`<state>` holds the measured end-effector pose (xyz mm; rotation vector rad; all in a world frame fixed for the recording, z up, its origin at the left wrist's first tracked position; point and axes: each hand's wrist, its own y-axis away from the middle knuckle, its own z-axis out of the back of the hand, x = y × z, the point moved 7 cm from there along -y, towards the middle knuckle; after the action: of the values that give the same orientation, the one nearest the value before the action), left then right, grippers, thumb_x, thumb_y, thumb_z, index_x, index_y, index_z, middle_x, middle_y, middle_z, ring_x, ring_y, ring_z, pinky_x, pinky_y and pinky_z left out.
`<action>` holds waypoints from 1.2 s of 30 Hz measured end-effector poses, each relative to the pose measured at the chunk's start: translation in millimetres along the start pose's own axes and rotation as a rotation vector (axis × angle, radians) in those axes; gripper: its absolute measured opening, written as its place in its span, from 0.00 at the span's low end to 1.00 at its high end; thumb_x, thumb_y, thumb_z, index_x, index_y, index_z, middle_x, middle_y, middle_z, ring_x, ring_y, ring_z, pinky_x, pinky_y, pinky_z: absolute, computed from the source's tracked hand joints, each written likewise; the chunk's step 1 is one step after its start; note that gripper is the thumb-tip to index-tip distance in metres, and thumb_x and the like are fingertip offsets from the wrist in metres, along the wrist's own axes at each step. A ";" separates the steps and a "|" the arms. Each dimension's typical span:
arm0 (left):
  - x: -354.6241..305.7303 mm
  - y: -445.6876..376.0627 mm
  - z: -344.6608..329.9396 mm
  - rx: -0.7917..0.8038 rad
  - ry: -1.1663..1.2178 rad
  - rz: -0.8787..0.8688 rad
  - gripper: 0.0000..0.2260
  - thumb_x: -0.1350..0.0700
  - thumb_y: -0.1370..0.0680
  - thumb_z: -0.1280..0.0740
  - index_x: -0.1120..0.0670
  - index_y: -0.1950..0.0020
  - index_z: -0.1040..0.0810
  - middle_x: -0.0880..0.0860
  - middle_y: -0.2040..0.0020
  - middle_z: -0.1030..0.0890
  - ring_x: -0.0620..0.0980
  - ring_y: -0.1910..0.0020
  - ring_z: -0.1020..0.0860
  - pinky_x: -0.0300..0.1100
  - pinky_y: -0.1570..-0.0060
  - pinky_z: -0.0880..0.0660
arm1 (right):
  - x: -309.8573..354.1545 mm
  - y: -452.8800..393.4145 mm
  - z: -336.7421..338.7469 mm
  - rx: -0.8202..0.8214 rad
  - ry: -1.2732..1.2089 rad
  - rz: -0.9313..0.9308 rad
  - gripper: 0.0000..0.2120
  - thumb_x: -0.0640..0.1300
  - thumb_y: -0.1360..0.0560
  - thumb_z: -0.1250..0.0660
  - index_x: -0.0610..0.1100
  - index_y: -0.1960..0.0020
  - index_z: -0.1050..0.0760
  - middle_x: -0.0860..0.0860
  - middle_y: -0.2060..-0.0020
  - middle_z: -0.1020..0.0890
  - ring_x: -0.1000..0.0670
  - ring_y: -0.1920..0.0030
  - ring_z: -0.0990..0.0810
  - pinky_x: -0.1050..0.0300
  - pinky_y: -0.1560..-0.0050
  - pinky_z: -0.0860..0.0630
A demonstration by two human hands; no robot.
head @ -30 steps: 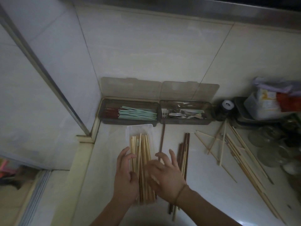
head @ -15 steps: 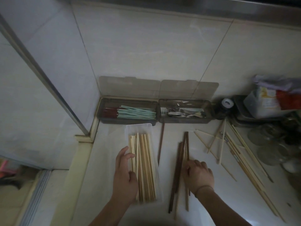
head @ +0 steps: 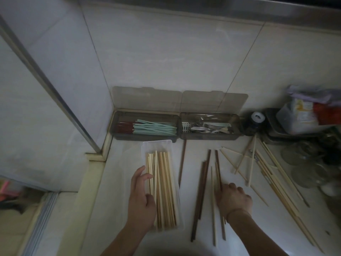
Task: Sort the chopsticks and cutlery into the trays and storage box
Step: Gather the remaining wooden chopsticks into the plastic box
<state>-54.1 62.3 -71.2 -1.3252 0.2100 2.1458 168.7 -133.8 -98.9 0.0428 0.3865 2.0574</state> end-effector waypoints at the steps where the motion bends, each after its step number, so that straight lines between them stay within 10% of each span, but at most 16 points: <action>1: 0.8 0.4 -0.2 0.000 0.002 0.007 0.25 0.73 0.34 0.42 0.53 0.41 0.28 0.51 0.29 0.33 0.30 0.30 0.41 0.20 0.39 0.44 | 0.5 -1.4 0.2 0.022 0.000 -0.006 0.16 0.54 0.21 0.48 0.52 0.44 0.25 0.53 0.50 0.23 0.50 0.49 0.23 0.55 0.57 0.33; 7: 1.2 0.4 -0.7 0.007 0.001 0.003 0.30 0.80 0.35 0.39 0.52 0.41 0.29 0.51 0.29 0.34 0.29 0.30 0.41 0.18 0.40 0.43 | 5.3 -4.4 17.3 0.034 -0.122 -0.020 0.12 0.52 0.22 0.47 0.51 0.49 0.25 0.52 0.57 0.21 0.48 0.55 0.20 0.58 0.59 0.31; 16: -1.5 -0.8 0.6 0.006 0.014 0.008 0.26 0.73 0.34 0.42 0.49 0.42 0.29 0.51 0.29 0.33 0.30 0.30 0.40 0.19 0.40 0.43 | 60.9 18.7 109.2 -0.288 -1.366 0.196 0.10 0.37 0.21 0.39 0.50 0.44 0.31 0.49 0.65 0.22 0.50 0.71 0.23 0.60 0.71 0.25; 21: 1.1 -0.9 0.5 -0.003 0.009 0.003 0.26 0.69 0.36 0.44 0.53 0.41 0.28 0.53 0.30 0.33 0.33 0.30 0.39 0.21 0.37 0.43 | 117.3 49.9 107.7 -0.317 -0.944 0.603 0.06 0.44 0.22 0.39 0.54 0.51 0.25 0.58 0.59 0.21 0.60 0.58 0.24 0.69 0.55 0.27; 29: 2.6 -1.1 -0.1 -0.001 0.012 -0.006 0.25 0.70 0.37 0.44 0.56 0.41 0.27 0.53 0.29 0.32 0.34 0.29 0.39 0.24 0.35 0.42 | 146.7 72.8 47.5 -0.336 -0.053 0.908 0.13 0.55 0.35 0.31 0.58 0.50 0.22 0.60 0.54 0.19 0.46 0.39 0.26 0.36 0.37 0.30; 36: 3.2 -1.9 0.2 0.005 0.020 0.010 0.26 0.69 0.37 0.44 0.52 0.42 0.28 0.52 0.29 0.33 0.35 0.28 0.38 0.23 0.35 0.42 | 100.1 50.1 51.9 -0.438 -0.663 0.718 0.09 0.47 0.24 0.39 0.52 0.45 0.24 0.56 0.49 0.21 0.53 0.45 0.25 0.57 0.39 0.30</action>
<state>-54.2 65.3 -73.5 -1.3458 0.2310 2.1398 86.2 -57.3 -48.2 0.6567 -0.5725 2.6110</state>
